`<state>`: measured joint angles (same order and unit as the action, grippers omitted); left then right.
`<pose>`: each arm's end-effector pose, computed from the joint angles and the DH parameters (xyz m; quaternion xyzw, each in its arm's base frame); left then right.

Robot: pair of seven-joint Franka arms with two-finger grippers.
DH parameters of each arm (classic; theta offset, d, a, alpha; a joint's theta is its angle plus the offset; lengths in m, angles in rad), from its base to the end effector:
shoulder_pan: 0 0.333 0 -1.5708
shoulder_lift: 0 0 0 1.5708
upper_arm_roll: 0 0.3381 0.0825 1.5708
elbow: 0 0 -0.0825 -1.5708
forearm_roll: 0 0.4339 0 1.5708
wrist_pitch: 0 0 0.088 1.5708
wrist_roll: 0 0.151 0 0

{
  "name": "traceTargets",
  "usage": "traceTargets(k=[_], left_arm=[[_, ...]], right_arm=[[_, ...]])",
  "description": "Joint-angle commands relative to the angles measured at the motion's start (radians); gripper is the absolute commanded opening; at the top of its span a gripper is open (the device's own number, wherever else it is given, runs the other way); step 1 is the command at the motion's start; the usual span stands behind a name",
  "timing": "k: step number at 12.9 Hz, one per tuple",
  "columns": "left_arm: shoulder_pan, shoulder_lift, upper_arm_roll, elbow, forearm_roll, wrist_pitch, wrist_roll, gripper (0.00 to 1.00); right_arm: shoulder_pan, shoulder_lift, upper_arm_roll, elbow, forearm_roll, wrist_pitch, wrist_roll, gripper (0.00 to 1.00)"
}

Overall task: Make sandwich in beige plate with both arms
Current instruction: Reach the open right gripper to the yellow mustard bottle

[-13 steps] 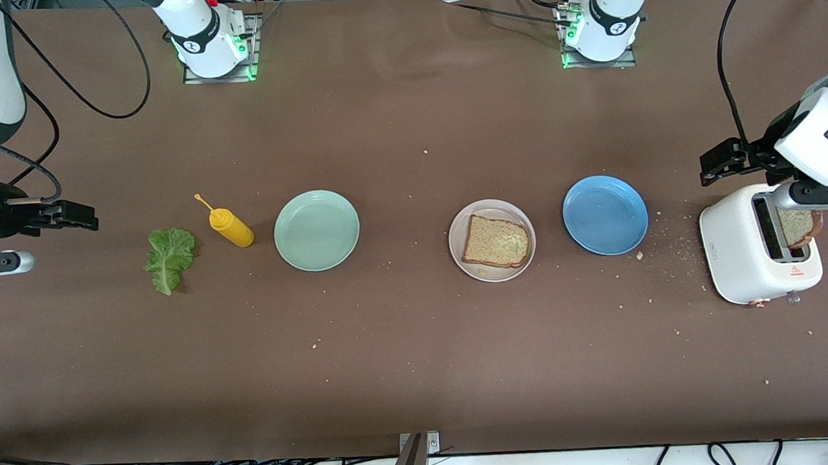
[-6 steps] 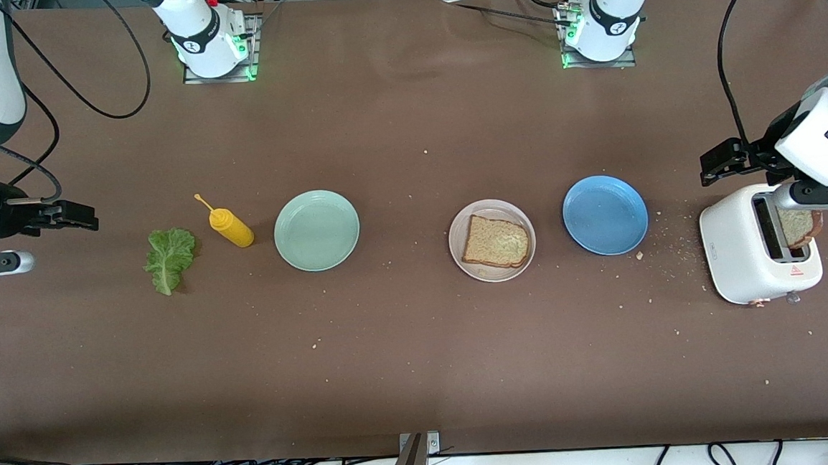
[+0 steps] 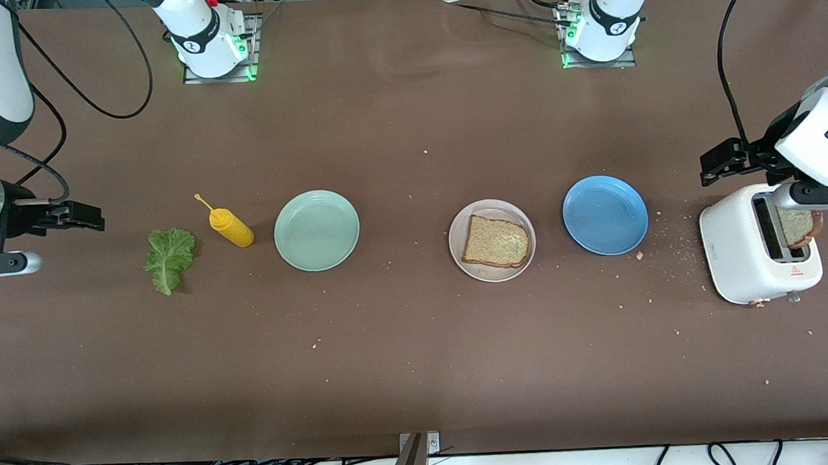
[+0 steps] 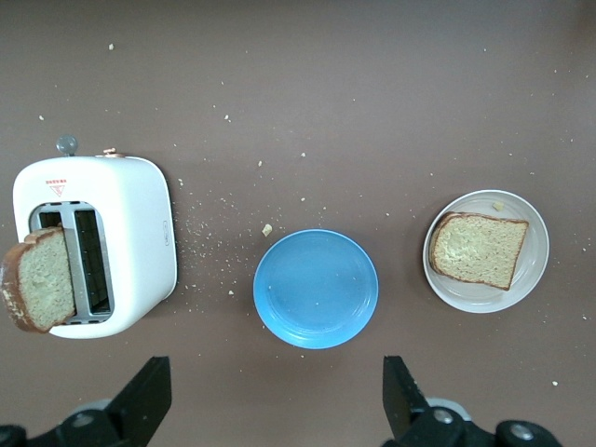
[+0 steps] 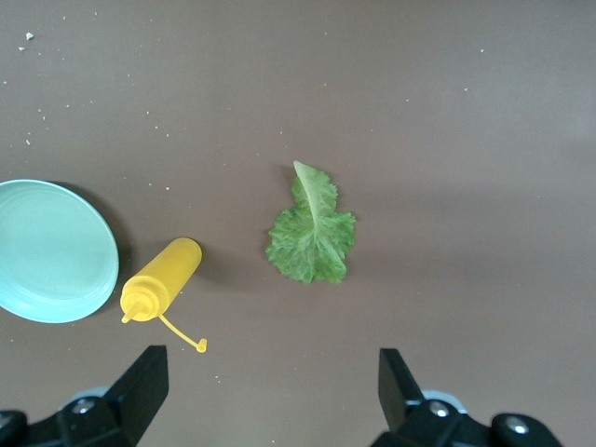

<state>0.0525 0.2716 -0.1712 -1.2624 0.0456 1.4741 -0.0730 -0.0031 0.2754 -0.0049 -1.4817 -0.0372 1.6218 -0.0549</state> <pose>0.6764 -0.0577 0.5811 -0.9994 0.0188 0.0280 0.0025 0.6798 -0.0106 0.4752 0.9972 0.0256 -0.0682 0.0170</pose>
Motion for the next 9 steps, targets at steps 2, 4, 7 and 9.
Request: traceTargets(k=[2,4,7,9], left_arm=[[0.007,-0.014,-0.004,-0.006,-0.018,-0.012,-0.007,1.0],[0.007,-0.014,-0.004,-0.006,-0.018,-0.012,-0.007,1.0],[0.007,-0.014,-0.004,-0.006,-0.018,-0.012,-0.007,1.0],[0.007,-0.014,-0.004,-0.006,-0.018,-0.012,-0.007,1.0]], right_arm=[[-0.006,0.034,-0.006,-0.009,0.075,0.021,-0.124,0.99],[-0.026,0.045,-0.007,-0.023,0.106,0.023,-0.32,0.99],[-0.099,0.073,-0.009,-0.061,0.275,0.019,-0.754,0.99],[-0.152,0.096,-0.009,-0.103,0.372,0.023,-1.088,0.99]])
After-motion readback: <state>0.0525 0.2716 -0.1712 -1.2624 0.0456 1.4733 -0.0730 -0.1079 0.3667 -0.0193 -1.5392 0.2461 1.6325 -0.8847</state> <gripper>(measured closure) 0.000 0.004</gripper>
